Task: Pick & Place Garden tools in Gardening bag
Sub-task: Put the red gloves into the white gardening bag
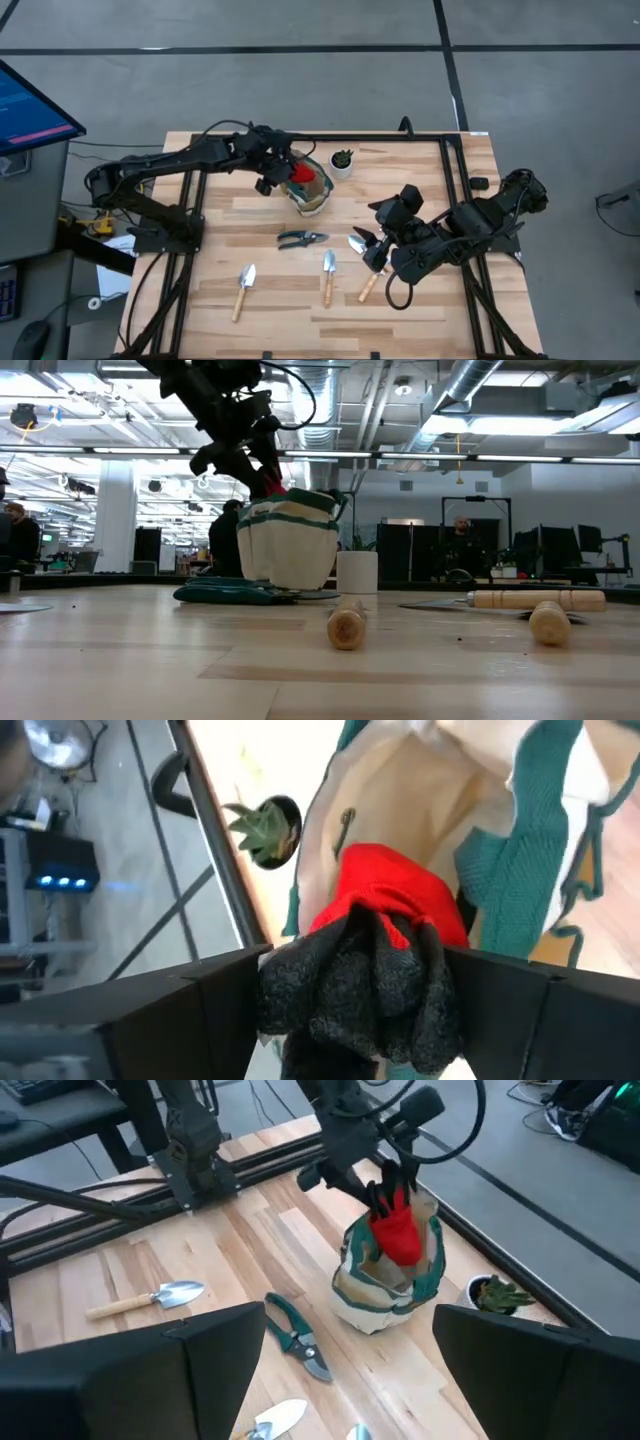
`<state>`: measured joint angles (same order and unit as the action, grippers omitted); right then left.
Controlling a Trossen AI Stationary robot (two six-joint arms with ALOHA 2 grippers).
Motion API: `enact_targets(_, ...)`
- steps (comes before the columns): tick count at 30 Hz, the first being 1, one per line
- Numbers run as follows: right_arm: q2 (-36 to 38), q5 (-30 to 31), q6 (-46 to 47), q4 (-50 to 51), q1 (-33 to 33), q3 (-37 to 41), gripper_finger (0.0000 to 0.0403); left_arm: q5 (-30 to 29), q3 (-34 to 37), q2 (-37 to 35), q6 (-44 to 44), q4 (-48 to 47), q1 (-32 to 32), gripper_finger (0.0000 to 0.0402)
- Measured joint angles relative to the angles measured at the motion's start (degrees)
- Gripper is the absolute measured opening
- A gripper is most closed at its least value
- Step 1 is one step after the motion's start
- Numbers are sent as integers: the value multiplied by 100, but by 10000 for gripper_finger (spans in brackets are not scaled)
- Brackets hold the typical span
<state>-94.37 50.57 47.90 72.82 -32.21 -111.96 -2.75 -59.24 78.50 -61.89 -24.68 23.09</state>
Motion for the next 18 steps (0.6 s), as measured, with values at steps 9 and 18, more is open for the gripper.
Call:
enact_targets(9,0,-16,-9,0,0,0,284,-1,-2,-46,125,16,-205,252)
enact_targets(18,0,-14,-28,2,0,-2,291,-557,-2,-46,581,43,-334,255)
